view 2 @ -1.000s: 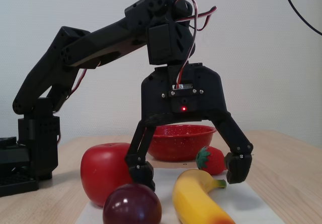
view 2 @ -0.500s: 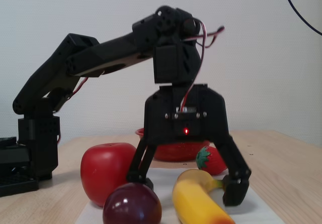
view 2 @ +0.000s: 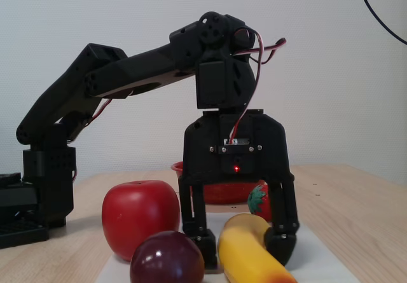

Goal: Grasp the banana and put it in the red bowl.

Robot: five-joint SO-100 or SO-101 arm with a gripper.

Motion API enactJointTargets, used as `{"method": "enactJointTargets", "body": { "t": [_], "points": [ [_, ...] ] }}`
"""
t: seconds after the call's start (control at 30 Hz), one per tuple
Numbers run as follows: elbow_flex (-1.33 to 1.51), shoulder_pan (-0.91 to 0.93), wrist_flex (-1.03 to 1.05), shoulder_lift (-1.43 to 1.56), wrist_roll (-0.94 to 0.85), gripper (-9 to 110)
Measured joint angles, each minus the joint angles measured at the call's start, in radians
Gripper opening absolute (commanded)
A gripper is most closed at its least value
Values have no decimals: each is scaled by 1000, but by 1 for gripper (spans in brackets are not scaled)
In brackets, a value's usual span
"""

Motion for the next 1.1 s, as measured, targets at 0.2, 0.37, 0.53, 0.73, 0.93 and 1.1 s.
{"method": "enactJointTargets", "body": {
  "t": [0.2, 0.37, 0.53, 0.73, 0.93, 1.1],
  "points": [
    [0, -2, 0, 0, 0, 0],
    [0, -3, 0, 0, 2, 0],
    [2, -3, 0, 3, -9, 0],
    [34, -3, 0, 32, -15, 0],
    [110, -2, 0, 195, -21, 0],
    [169, 14, 0, 345, -21, 0]
  ]
}}
